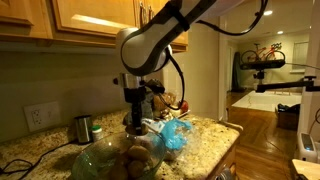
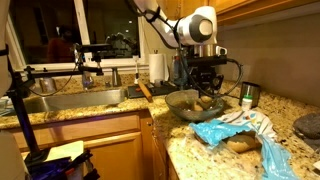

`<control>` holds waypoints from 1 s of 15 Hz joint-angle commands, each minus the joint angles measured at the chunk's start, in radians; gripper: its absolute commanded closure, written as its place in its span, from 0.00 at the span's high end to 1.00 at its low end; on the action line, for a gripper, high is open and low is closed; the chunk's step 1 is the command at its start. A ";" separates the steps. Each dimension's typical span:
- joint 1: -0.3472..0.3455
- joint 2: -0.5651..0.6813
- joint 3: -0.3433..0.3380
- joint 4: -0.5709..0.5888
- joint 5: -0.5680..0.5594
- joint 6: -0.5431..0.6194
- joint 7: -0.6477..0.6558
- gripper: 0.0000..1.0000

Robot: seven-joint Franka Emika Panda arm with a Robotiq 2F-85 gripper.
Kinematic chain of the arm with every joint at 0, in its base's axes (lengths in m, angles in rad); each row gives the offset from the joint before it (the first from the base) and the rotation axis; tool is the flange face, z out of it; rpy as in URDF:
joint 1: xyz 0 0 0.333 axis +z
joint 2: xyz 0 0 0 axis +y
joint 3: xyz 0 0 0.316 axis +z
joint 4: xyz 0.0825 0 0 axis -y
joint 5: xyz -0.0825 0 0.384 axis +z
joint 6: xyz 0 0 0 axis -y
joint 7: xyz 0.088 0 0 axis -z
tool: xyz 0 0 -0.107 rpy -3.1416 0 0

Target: Pick a potato from the bag and place it in the glass basin

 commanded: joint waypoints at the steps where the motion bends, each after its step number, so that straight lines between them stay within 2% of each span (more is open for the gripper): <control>1: -0.014 -0.046 0.027 -0.048 0.060 -0.023 -0.063 0.31; 7: -0.017 -0.023 0.051 -0.022 0.140 -0.105 -0.190 0.31; 15: -0.006 0.013 0.052 0.006 0.147 -0.178 -0.250 0.31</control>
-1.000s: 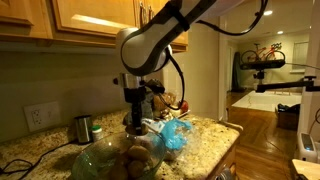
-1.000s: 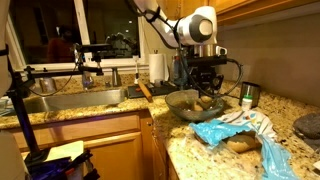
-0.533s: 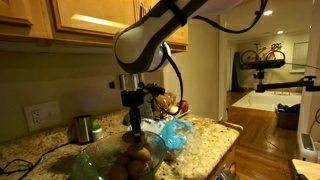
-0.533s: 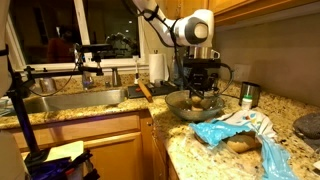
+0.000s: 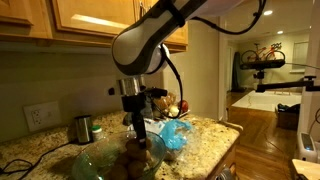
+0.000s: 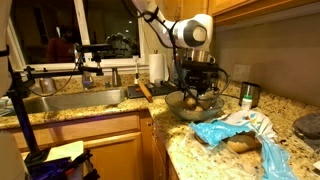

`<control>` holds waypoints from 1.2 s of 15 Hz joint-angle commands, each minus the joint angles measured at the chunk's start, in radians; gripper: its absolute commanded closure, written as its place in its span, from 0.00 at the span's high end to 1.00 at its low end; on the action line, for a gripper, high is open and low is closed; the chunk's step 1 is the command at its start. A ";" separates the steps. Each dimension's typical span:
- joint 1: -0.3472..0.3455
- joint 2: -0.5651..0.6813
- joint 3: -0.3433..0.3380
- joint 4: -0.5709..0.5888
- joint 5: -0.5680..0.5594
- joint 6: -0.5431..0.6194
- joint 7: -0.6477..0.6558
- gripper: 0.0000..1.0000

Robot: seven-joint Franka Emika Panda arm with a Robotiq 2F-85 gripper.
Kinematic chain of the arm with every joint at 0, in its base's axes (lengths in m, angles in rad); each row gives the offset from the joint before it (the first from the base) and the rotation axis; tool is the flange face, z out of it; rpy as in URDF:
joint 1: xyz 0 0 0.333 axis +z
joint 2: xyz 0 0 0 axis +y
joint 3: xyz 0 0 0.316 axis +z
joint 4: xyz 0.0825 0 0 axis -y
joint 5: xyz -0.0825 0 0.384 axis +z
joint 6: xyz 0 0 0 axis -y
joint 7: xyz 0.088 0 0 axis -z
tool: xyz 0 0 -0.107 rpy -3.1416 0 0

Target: Pick a potato from the bag and place it in the glass basin

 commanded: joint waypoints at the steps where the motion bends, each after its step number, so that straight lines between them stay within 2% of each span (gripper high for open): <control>1: -0.005 0.002 0.003 0.014 0.018 -0.040 -0.040 0.31; 4: -0.004 0.006 0.002 0.017 0.018 -0.049 -0.048 0.31; 5: -0.004 0.007 0.000 0.018 0.016 -0.050 -0.046 0.50; 6: -0.004 0.006 -0.001 0.017 0.015 -0.050 -0.046 0.81; 7: -0.005 0.004 -0.003 0.015 0.013 -0.047 -0.044 0.82; 10: -0.012 -0.008 -0.013 0.005 0.009 -0.031 -0.039 0.98; 15: -0.048 -0.024 -0.046 0.000 0.013 -0.003 -0.030 1.00; 16: -0.029 0.007 -0.037 0.022 0.002 -0.018 -0.024 1.00; 18: -0.035 0.009 -0.041 0.023 0.002 -0.018 -0.024 1.00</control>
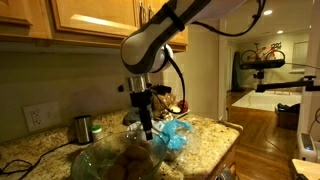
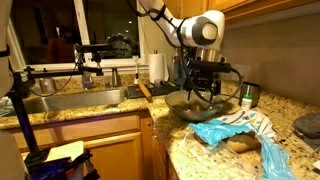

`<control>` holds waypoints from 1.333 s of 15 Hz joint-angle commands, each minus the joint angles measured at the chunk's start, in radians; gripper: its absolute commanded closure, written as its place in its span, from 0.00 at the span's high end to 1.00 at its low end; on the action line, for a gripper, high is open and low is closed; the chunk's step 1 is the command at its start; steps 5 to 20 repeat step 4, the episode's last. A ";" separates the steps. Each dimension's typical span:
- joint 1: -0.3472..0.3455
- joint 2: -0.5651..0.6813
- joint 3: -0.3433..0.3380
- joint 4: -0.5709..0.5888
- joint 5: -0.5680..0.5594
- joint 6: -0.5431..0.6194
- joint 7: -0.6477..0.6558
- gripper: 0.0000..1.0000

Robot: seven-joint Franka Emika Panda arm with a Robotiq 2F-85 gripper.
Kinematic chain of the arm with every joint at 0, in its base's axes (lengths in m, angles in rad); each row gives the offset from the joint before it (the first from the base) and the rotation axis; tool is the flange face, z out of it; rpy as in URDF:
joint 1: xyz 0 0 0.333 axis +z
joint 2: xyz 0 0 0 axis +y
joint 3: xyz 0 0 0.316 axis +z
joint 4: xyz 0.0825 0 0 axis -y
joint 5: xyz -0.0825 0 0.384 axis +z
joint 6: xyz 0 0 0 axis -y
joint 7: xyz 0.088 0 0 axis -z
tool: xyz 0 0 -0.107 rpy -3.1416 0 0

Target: Pick a potato from the bag and place it in the glass basin

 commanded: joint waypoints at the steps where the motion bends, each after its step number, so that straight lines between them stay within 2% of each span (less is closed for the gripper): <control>1: 0.006 0.002 -0.002 0.002 0.001 -0.003 0.000 1.00; 20: 0.012 0.005 0.001 0.002 0.001 -0.003 0.000 1.00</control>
